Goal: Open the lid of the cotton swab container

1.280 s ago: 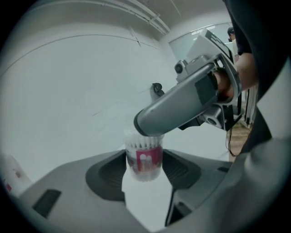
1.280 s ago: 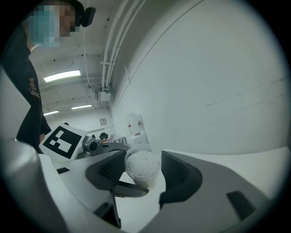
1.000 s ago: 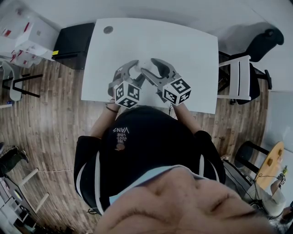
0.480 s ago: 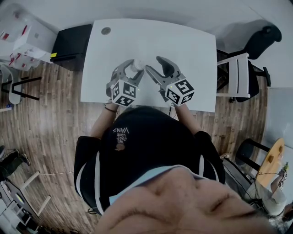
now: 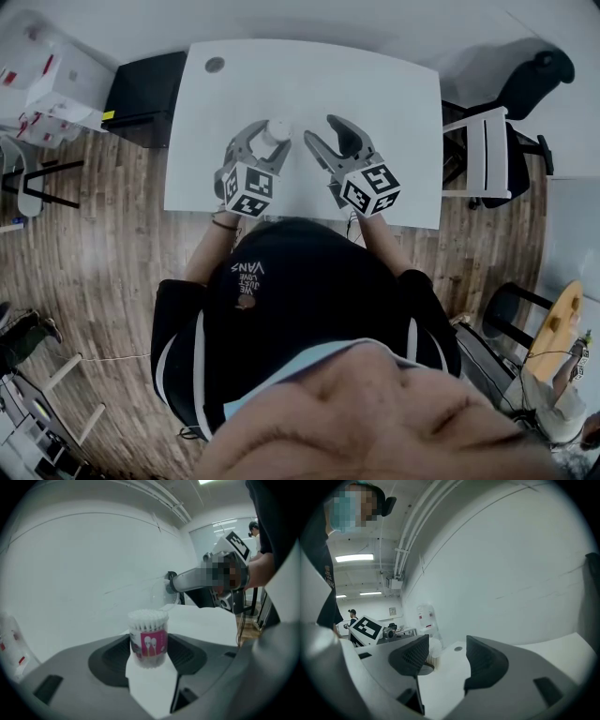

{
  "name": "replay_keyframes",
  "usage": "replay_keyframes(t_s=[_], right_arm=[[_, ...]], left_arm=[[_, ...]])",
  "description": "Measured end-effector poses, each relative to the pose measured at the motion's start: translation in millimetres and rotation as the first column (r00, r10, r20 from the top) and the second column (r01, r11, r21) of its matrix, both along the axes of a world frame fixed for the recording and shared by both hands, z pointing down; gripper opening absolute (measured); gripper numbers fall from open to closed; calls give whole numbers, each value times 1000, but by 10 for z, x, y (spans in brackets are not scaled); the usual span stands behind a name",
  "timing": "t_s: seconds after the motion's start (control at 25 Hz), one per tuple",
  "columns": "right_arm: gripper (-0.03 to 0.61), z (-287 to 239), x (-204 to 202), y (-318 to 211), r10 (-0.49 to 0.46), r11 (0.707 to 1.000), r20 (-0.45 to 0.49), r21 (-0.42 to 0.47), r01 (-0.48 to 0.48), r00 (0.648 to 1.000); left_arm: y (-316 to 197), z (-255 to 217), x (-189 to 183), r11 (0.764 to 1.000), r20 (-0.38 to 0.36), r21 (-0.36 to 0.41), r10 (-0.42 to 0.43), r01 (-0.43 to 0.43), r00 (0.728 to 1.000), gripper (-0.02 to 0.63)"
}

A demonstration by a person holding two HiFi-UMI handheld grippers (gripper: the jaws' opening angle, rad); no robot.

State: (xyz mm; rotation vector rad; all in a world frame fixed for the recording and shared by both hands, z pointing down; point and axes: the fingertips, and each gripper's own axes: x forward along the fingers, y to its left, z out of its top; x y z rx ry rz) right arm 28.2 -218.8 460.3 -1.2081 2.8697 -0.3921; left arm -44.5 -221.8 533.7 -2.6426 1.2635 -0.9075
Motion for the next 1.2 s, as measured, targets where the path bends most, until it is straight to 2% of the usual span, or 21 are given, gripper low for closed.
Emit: replay_keyframes(t_s=[1.2], right_arm=[[255,0,71,-79,27,1000,8,2,-27,1000]], left_arm=[[-93,-73,-71,999,-58,-11,-39,38,998,249]])
